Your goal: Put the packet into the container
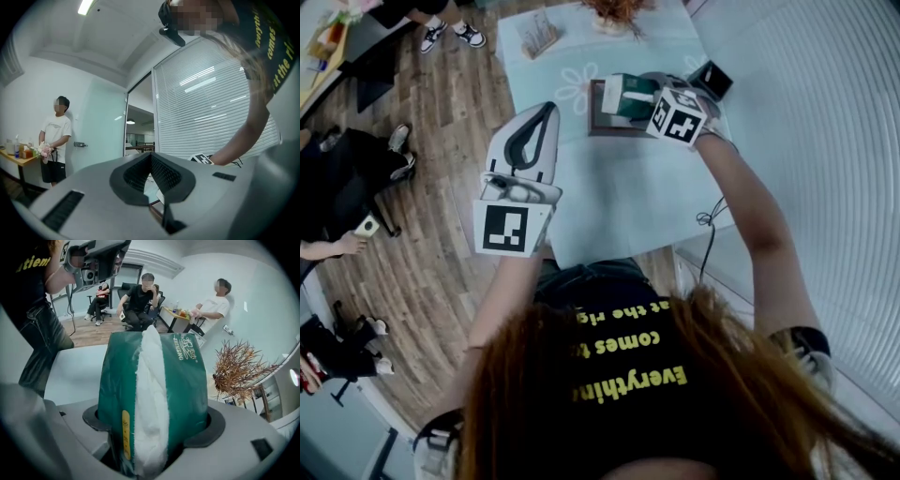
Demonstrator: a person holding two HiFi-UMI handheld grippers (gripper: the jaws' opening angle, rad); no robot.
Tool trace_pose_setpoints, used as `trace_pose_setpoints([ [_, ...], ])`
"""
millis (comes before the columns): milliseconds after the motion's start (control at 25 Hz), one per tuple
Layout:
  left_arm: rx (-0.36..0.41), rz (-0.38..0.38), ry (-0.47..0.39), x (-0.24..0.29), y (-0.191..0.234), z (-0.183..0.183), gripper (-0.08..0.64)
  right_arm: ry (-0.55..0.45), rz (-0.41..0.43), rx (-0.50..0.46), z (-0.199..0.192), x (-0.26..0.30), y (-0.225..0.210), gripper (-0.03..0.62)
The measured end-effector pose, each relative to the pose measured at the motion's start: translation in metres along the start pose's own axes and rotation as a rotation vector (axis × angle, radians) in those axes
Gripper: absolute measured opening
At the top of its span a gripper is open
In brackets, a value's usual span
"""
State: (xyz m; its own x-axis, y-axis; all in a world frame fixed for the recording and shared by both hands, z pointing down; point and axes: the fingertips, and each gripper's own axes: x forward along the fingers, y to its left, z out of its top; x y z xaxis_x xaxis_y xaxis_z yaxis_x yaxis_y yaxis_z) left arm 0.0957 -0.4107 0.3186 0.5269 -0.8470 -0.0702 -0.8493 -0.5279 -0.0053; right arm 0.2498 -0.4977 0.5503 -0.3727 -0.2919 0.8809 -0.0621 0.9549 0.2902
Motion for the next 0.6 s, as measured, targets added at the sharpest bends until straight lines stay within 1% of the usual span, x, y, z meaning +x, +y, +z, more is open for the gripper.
trace_pose_setpoints([
  [120,0.002,0.010,0.000,-0.002,0.004,0.000,0.002,0.030,0.067,-0.026,-0.002,0.012,0.002,0.420],
  [440,-0.001,0.034,0.008,-0.007,0.011,-0.004,0.002,0.099,0.219,-0.015,-0.013,0.035,0.007,0.420],
  [600,-0.004,0.043,0.009,-0.009,0.013,-0.004,0.002,0.128,0.262,-0.027,-0.015,0.036,0.010,0.420],
])
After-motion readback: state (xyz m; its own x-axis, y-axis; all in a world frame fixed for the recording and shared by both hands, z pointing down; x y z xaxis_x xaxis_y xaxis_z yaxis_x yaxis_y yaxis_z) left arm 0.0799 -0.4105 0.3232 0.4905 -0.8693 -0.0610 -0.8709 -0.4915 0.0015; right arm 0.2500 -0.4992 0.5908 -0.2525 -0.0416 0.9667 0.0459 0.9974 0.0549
